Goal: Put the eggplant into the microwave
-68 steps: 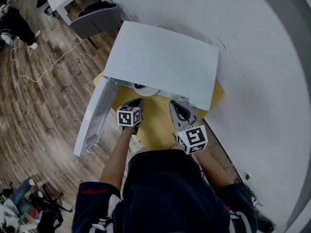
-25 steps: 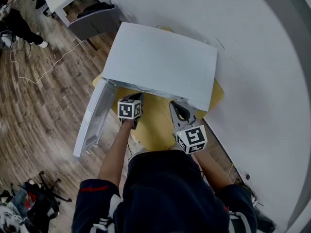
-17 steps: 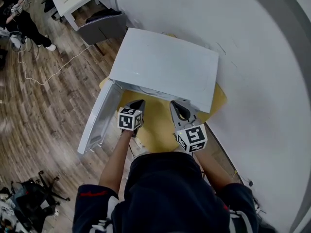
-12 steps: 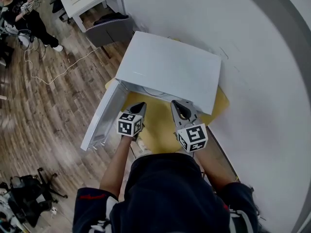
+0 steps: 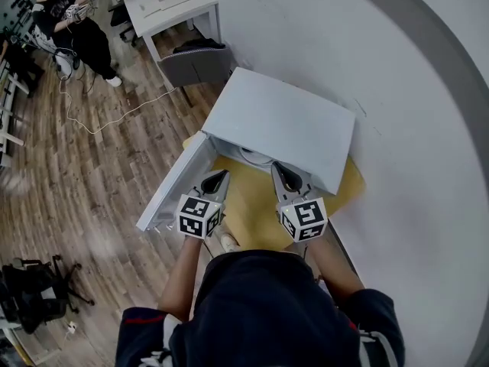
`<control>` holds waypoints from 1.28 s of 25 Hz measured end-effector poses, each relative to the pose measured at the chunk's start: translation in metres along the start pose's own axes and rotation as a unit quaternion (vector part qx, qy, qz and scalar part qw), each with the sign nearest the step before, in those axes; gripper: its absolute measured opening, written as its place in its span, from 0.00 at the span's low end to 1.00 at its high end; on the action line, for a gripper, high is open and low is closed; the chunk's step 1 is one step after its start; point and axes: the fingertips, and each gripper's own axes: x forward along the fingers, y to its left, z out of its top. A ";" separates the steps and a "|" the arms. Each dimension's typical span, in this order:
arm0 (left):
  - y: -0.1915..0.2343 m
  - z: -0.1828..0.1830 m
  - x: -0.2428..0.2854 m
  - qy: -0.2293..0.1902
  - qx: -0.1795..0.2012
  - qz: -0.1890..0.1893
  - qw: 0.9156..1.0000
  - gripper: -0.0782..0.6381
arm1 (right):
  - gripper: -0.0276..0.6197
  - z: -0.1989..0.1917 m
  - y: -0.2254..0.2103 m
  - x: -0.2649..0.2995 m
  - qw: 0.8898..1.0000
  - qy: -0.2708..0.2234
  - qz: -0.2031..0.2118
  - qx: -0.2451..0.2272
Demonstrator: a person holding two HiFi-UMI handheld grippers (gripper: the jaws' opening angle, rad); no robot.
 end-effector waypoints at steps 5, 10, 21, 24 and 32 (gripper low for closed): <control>0.002 0.035 -0.028 -0.044 0.026 0.031 0.998 0.13 | 0.06 0.020 0.010 0.007 1.000 -0.019 0.020 -0.014; 0.001 0.064 -0.054 -0.091 0.040 0.053 0.994 0.13 | 0.06 0.034 0.017 0.010 0.999 -0.032 0.037 -0.022; -0.012 0.103 -0.097 -0.157 0.063 0.085 0.982 0.13 | 0.06 0.061 0.025 -0.007 0.996 -0.062 0.047 -0.038; -0.014 0.107 -0.099 -0.161 0.066 0.084 0.981 0.13 | 0.06 0.066 0.024 -0.007 0.996 -0.066 0.046 -0.034; -0.021 0.110 -0.098 -0.163 0.071 0.080 0.981 0.13 | 0.06 0.069 0.023 -0.012 0.996 -0.070 0.045 -0.035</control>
